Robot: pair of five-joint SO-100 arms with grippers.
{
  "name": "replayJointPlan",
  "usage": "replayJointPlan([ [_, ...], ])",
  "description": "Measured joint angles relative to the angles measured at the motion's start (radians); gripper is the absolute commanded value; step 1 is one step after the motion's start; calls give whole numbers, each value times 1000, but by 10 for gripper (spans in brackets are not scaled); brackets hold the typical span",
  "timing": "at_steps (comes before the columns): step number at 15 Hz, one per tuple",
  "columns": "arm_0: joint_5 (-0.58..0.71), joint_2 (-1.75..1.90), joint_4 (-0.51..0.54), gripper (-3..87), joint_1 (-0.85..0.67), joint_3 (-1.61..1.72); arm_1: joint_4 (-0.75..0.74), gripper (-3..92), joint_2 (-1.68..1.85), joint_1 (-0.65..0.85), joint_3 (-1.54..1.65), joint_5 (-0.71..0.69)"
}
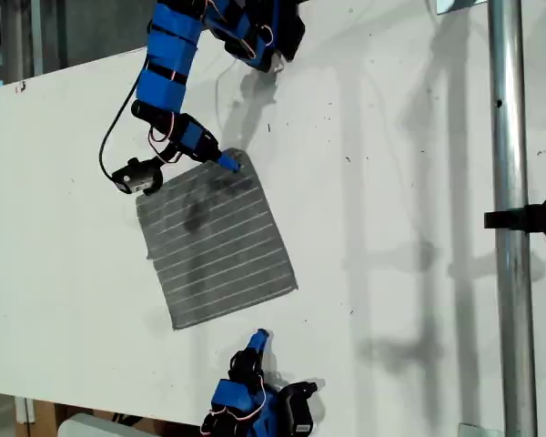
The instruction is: Grasp corners of a towel and fold twice.
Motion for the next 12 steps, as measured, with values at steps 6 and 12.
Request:
replayJointPlan([
  [6, 0, 0, 0, -28, 12, 0, -299, 174, -304, 54, 100, -63],
  [12, 6, 0, -3, -29, 11, -5, -305, -2, -356, 31, 23, -83],
])
